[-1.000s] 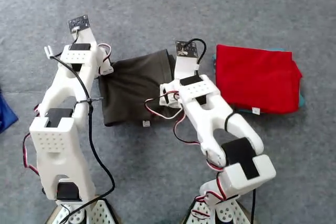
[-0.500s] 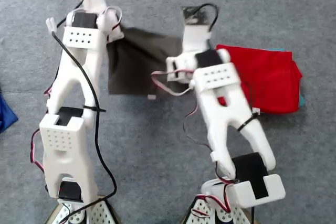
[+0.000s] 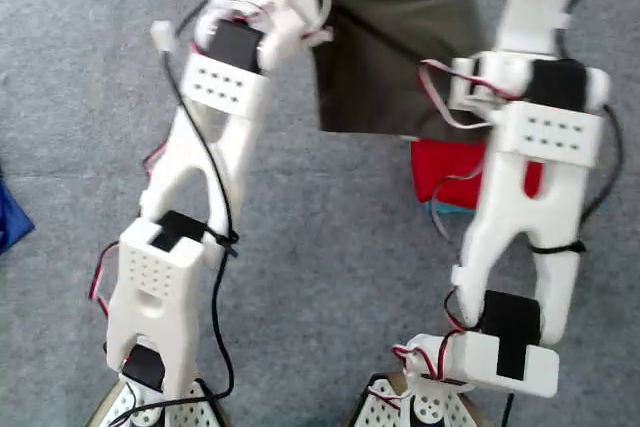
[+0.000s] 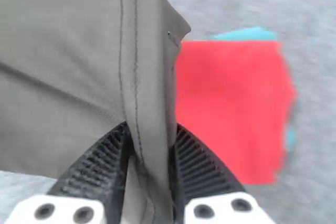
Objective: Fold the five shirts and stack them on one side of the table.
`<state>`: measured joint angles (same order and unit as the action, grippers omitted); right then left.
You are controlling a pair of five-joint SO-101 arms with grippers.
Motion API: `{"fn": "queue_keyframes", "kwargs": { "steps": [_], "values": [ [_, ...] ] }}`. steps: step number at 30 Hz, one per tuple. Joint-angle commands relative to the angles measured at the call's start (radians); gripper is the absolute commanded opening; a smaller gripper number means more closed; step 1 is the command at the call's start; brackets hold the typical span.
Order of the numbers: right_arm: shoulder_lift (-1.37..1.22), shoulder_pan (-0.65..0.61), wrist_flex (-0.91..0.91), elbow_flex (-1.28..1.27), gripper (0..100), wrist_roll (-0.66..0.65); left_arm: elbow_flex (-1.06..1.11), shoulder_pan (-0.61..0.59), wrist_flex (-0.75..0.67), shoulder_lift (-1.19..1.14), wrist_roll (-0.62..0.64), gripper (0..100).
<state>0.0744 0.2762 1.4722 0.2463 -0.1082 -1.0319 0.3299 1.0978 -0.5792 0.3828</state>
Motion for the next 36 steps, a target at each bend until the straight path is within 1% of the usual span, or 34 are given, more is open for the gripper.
{"fn": "queue_keyframes", "kwargs": {
  "steps": [1,6,10,14,21,26,30,36],
  "values": [
    [0.05,0.147,0.005,0.047,1.5,-0.06,-0.051,0.051,-0.043,-0.028,0.002,3],
    [0.039,0.264,-0.003,0.041,1.5,-0.133,-0.094,0.107,-0.106,-0.141,0.002,3],
    [0.005,0.311,-0.043,0.041,1.5,-0.187,-0.142,0.124,-0.163,-0.232,0.002,3],
    [-0.035,0.327,-0.08,0.042,1.5,-0.204,-0.205,0.128,-0.163,-0.301,0.002,3],
    [-0.082,0.328,-0.078,0.041,1.5,-0.209,-0.262,0.14,-0.164,-0.371,0.005,3],
    [-0.108,0.365,-0.08,0.041,1.6,-0.213,-0.257,0.14,-0.164,-0.393,0.006,3],
    [-0.125,0.381,-0.078,0.039,1.7,-0.275,-0.26,0.165,-0.18,-0.416,0.008,6],
    [-0.157,0.382,-0.074,0.039,1.8,-0.279,-0.26,0.188,-0.193,-0.456,0.008,6]
  ]
}}
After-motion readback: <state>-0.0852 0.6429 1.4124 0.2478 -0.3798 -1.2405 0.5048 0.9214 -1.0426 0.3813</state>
